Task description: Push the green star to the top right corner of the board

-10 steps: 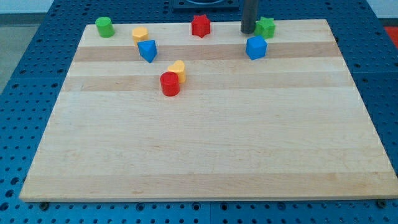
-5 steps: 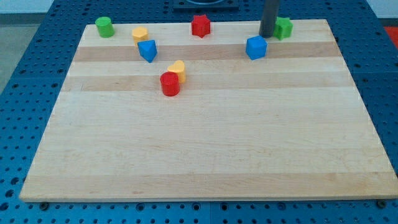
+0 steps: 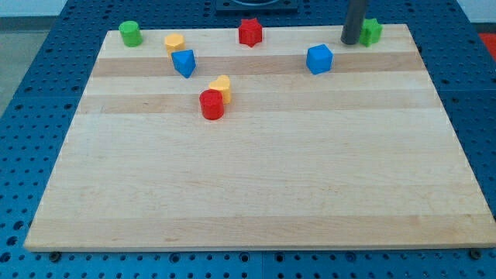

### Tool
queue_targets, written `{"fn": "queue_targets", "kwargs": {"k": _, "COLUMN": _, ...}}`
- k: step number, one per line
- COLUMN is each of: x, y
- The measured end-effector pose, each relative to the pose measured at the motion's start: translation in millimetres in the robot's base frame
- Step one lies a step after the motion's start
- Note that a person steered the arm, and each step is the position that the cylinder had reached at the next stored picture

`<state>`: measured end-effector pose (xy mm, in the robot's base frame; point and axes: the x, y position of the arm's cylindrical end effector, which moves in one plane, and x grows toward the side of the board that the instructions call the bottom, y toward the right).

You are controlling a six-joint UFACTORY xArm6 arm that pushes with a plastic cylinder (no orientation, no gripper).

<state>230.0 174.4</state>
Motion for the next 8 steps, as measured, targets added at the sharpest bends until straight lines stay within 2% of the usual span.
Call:
{"fn": "queue_targets", "kwargs": {"k": 2, "x": -14, "y": -8}}
{"fn": "queue_targets", "kwargs": {"k": 8, "x": -15, "y": 11}}
